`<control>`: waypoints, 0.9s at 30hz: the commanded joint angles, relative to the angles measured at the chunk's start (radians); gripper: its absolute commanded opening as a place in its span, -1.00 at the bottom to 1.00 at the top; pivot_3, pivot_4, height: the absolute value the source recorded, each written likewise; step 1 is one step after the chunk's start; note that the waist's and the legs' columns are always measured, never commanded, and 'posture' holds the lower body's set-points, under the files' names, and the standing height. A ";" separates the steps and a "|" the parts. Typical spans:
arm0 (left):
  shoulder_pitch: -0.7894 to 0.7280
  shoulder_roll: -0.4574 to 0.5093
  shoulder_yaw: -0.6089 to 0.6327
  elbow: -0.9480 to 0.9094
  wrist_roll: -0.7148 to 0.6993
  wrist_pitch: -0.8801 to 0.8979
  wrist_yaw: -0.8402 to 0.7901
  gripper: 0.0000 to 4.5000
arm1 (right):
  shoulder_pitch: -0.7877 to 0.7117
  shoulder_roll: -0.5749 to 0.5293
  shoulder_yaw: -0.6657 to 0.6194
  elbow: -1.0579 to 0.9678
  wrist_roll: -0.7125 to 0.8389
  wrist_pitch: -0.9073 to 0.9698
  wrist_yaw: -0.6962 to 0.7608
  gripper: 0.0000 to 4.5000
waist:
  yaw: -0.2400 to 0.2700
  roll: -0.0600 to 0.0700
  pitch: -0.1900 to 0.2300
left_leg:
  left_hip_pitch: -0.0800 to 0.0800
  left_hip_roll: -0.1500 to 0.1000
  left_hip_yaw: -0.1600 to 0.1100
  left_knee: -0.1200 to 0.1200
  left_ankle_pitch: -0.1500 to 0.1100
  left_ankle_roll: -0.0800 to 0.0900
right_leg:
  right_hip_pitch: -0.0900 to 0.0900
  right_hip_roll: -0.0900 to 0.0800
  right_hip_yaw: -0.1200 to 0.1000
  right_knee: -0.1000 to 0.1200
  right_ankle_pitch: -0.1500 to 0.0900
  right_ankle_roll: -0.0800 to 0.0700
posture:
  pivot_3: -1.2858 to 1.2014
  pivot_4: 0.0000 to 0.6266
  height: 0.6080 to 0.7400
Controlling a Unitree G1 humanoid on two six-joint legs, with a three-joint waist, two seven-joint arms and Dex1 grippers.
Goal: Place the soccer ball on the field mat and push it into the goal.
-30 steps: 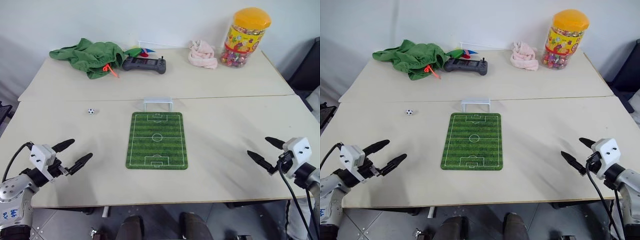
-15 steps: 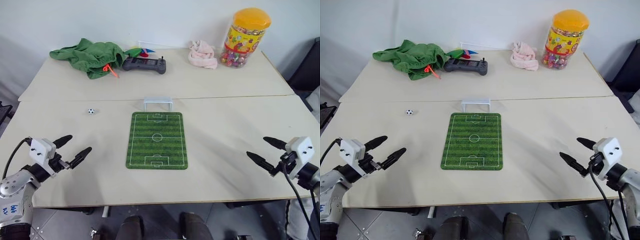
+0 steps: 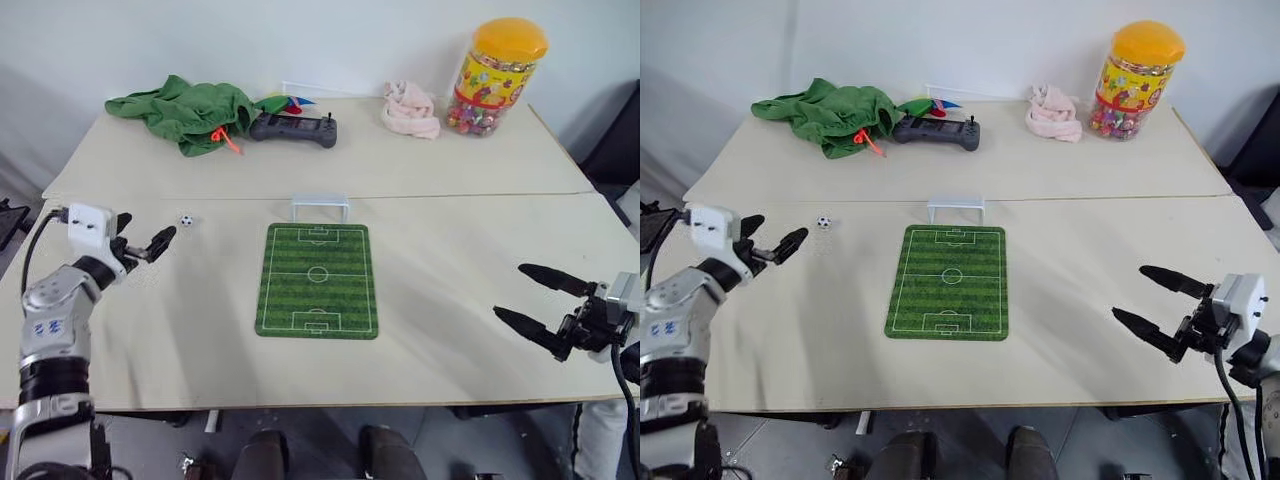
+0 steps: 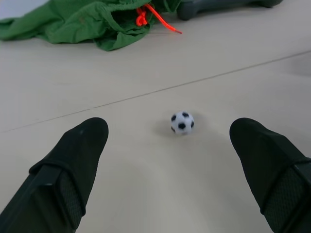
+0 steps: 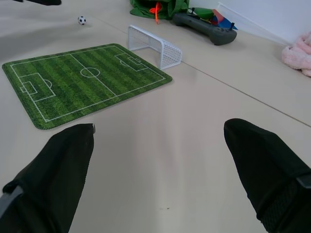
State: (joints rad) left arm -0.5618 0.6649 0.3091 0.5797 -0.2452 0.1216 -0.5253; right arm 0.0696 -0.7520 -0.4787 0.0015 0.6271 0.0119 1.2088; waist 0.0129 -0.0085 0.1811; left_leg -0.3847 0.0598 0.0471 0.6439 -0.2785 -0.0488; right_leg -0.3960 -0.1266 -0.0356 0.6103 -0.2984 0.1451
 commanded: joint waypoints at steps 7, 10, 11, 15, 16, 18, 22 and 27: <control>-0.283 -0.045 -0.091 0.457 0.115 -0.159 0.035 0.99 | 0.082 0.000 -0.046 -0.102 -0.004 0.034 -0.070 1.00 | 0.007 -0.004 -0.001 | 0.000 0.001 0.003 0.003 -0.002 0.003 | 0.002 0.000 0.000 -0.007 0.005 0.002 | 0.03 -0.52 1.00; -0.332 -0.069 -0.108 0.557 0.137 -0.186 0.036 0.99 | 0.124 -0.017 -0.075 -0.132 0.003 0.053 -0.077 1.00 | 0.011 -0.005 -0.001 | -0.001 0.001 0.004 0.003 -0.002 0.002 | 0.001 0.000 0.000 -0.006 0.005 0.002 | 0.03 -0.52 1.00; -0.348 -0.078 -0.110 0.588 0.145 -0.193 0.045 0.99 | 0.136 -0.023 -0.085 -0.142 0.007 0.060 -0.078 1.00 | 0.012 -0.005 -0.001 | -0.001 0.001 0.004 0.003 -0.002 0.002 | 0.001 0.000 -0.001 -0.006 0.005 0.002 | 0.03 -0.52 1.00; -0.374 -0.093 -0.109 0.648 0.156 -0.208 0.060 0.99 | 0.158 -0.036 -0.120 -0.157 0.011 0.075 -0.077 1.00 | 0.013 -0.006 0.000 | -0.002 0.001 0.004 0.003 -0.002 0.001 | 0.001 0.000 -0.001 -0.007 0.006 0.003 | 0.03 -0.52 1.00; -0.379 -0.099 -0.111 0.658 0.158 -0.208 0.055 0.99 | 0.162 -0.040 -0.128 -0.162 0.011 0.082 -0.079 1.00 | 0.013 -0.006 0.000 | -0.002 0.001 0.004 0.003 -0.002 0.001 | 0.001 0.000 -0.001 -0.008 0.006 0.003 | 0.03 -0.52 1.00; -0.387 -0.115 -0.120 0.676 0.168 -0.219 0.042 0.99 | 0.167 -0.045 -0.142 -0.171 0.013 0.094 -0.081 1.00 | 0.013 -0.006 0.000 | -0.001 0.001 0.005 0.004 -0.002 0.002 | 0.002 0.000 -0.001 -0.008 0.006 0.003 | 0.03 -0.52 1.00; -0.414 -0.135 -0.118 0.706 0.178 -0.222 0.060 0.99 | 0.183 -0.051 -0.163 -0.184 0.008 0.108 -0.081 1.00 | 0.017 -0.006 0.000 | -0.002 0.001 0.005 0.004 -0.002 0.002 | 0.002 0.000 -0.001 -0.009 0.006 0.003 | 0.03 -0.52 1.00; -0.437 -0.148 -0.116 0.729 0.195 -0.224 0.091 0.99 | 0.188 -0.057 -0.181 -0.190 0.002 0.117 -0.087 1.00 | 0.018 -0.006 0.000 | -0.002 0.001 0.005 0.004 -0.002 0.002 | 0.002 0.000 -0.002 -0.009 0.006 0.004 | 0.03 -0.52 1.00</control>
State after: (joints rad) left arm -0.9831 0.5228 0.1969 1.2972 -0.0701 -0.0993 -0.4491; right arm 0.2541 -0.7875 -0.6120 -0.1587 0.6173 0.1313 1.1277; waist 0.0306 -0.0148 0.1808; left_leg -0.3866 0.0608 0.0517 0.6477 -0.2807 -0.0470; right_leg -0.3942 -0.1270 -0.0372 0.6015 -0.2922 0.1486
